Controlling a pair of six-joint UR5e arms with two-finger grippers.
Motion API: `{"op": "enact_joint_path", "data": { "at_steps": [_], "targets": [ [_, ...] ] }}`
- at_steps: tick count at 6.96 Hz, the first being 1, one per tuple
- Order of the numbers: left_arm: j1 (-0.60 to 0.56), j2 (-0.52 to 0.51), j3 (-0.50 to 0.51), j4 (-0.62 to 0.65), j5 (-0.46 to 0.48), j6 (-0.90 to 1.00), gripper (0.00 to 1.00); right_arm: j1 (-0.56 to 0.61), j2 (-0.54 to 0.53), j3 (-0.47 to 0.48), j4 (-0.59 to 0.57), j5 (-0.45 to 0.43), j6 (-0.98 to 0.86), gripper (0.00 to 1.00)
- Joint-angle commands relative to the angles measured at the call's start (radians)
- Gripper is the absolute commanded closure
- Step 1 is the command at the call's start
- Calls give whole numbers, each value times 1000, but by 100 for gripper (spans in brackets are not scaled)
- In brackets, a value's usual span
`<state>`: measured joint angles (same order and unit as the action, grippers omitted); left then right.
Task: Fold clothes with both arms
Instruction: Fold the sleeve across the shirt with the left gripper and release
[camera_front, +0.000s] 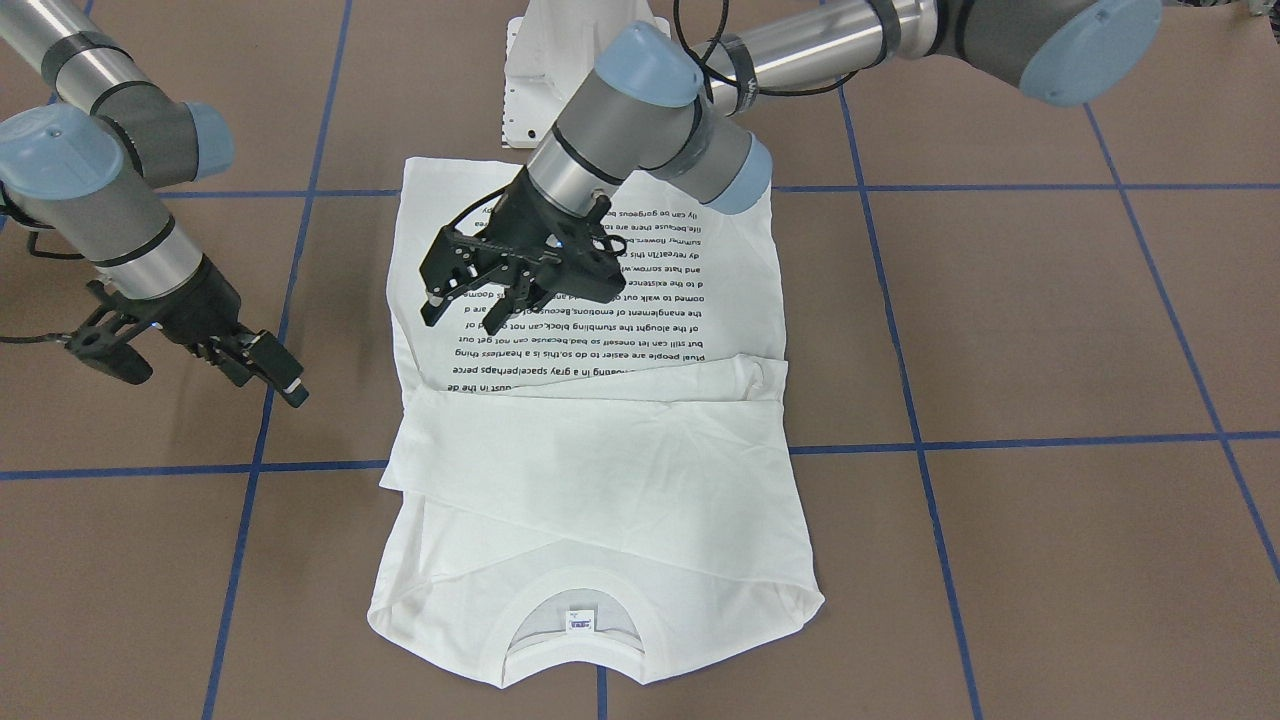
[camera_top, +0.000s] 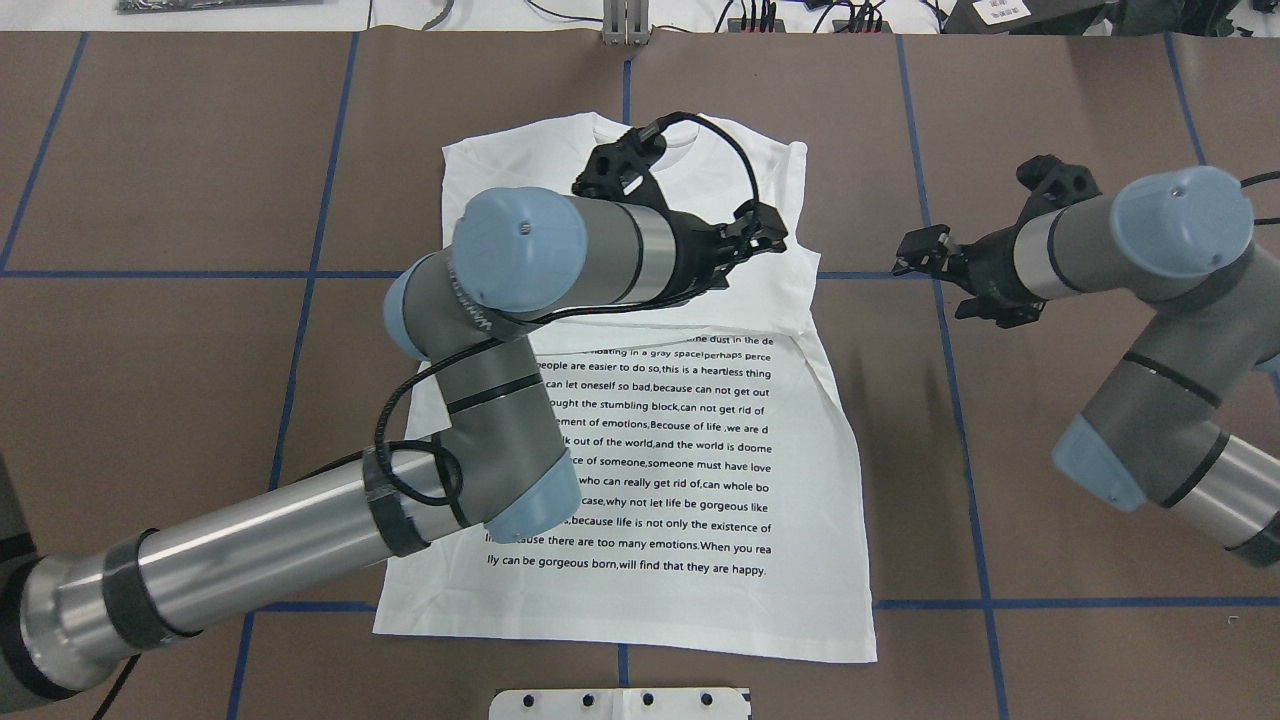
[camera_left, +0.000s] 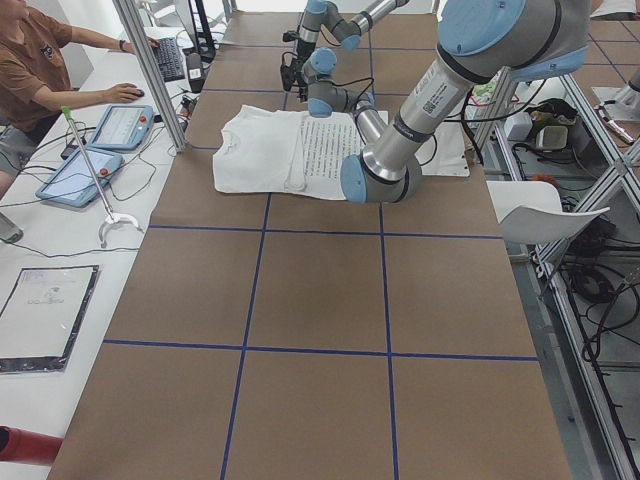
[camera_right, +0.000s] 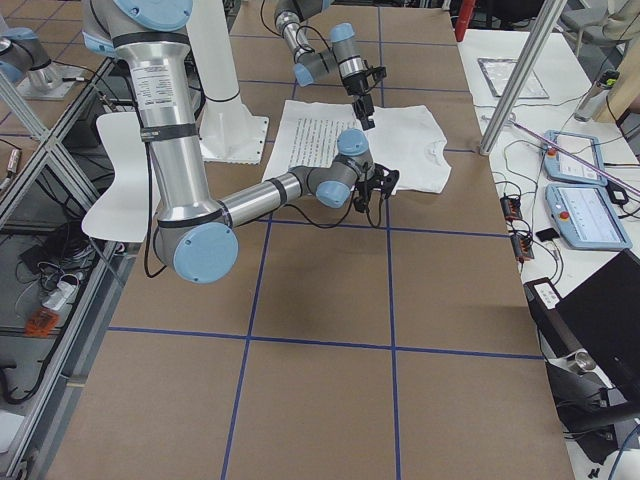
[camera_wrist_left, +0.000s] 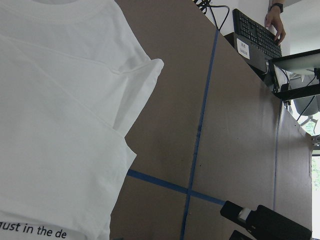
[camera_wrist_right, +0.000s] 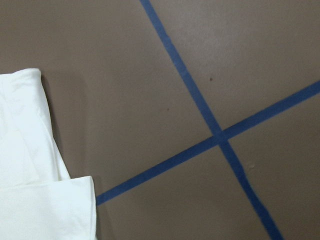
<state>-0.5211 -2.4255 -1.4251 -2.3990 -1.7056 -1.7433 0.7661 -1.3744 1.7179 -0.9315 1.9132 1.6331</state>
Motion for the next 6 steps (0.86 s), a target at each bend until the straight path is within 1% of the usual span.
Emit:
{"op": "enact_joint_path", "data": {
  "at_steps": [1,2,3,4,5,6],
  "targets": [
    [-57,158,-139,4,-26,65,26,-237,-5,80,-12,-217,201,0],
    [-123,199,-141,3,-125,121,26,-319,-6,104,-16,-279,297,0],
    [-175,230,-141,1,-194,177,26,-412,-12,168,-164,-349,327,2],
    [-188,256,-141,-5,-200,212,26,-500,-8,280,-382,-421,356,4],
    [-195,256,-141,-11,-201,218,26,-568,-14,310,-435,-428,451,5],
    [-195,263,-140,-11,-201,222,26,-624,-17,310,-441,-454,505,7]
  ]
}}
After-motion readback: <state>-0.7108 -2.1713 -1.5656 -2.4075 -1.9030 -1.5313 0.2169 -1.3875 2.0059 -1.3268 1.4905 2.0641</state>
